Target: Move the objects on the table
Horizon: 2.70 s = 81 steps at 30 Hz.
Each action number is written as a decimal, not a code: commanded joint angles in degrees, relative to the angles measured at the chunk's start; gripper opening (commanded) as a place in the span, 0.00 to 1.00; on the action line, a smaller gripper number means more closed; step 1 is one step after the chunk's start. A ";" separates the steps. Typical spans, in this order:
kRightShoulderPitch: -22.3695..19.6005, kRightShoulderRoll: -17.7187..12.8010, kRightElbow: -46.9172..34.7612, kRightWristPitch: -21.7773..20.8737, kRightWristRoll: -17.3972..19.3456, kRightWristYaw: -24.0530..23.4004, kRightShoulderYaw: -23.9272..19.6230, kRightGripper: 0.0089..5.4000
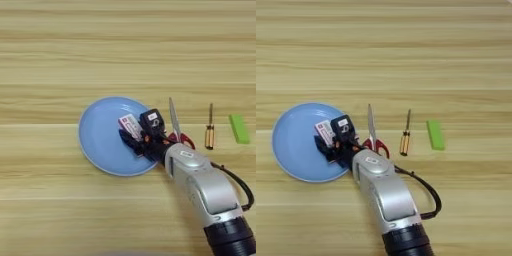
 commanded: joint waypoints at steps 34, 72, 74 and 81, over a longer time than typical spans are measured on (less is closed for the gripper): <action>-1.33 -0.25 -6.08 -0.77 1.04 -0.84 -0.90 0.39; -1.76 -6.50 -11.09 -0.61 5.17 -1.19 -15.83 0.39; -1.96 -6.95 -10.51 -0.80 5.31 -1.21 -16.84 0.39; -2.79 -9.07 -6.83 -2.99 4.31 -2.23 -20.26 0.39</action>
